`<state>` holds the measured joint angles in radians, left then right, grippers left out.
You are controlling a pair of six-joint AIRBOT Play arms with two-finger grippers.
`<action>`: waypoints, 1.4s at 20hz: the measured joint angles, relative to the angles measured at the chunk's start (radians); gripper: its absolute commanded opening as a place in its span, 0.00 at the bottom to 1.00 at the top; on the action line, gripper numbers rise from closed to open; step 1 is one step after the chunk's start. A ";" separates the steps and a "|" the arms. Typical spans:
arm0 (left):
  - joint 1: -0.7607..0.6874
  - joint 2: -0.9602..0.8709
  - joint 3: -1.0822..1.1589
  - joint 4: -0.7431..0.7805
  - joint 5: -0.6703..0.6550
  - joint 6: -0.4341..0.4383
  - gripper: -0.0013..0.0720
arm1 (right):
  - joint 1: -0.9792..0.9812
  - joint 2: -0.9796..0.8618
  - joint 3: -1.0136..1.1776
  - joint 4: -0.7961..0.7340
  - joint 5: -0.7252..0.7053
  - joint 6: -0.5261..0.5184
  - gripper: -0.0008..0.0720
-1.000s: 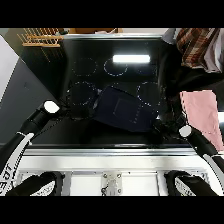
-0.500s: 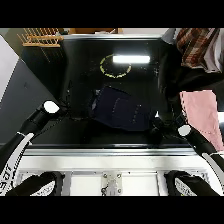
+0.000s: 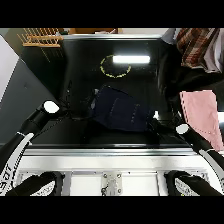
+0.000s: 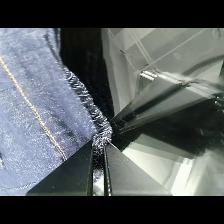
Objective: Fold the clothes and pants, and hang the long-sleeved shirts on hangers.
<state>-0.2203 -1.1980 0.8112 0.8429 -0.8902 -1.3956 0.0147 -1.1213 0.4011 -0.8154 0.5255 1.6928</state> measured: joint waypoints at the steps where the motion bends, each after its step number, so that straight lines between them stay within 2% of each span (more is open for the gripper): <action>1: 0.002 0.004 0.010 0.001 -0.002 0.000 0.03 | -0.001 0.006 0.018 -0.014 0.019 -0.032 0.05; 4: 0.024 0.055 0.098 0.002 -0.008 -0.001 0.03 | -0.008 0.068 0.161 -0.095 0.109 -0.095 0.05; 7: 0.051 0.160 0.278 0.003 -0.030 -0.009 0.03 | -0.011 0.161 0.431 -0.188 0.293 -0.120 0.05; 10: 0.062 0.293 0.499 0.000 -0.043 -0.013 0.03 | -0.012 0.250 0.732 -0.215 0.470 -0.112 0.05; 14: 0.066 0.453 0.702 -0.002 -0.049 -0.045 0.03 | -0.012 0.362 0.988 -0.222 0.595 -0.037 0.05; 19: 0.068 0.565 0.784 0.000 -0.034 -0.101 0.03 | -0.012 0.476 1.083 -0.222 0.697 0.114 0.05; 24: 0.068 0.475 0.798 0.010 -0.061 -0.129 0.03 | -0.012 0.446 1.082 -0.232 0.837 0.224 0.05; 28: 0.068 0.238 0.800 0.055 -0.122 -0.136 0.03 | -0.012 0.294 1.027 -0.237 0.885 0.200 0.05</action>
<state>-0.1524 -0.9604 1.6112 0.8982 -1.0119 -1.5314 0.0029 -0.8272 1.4281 -1.0519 1.4109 1.8927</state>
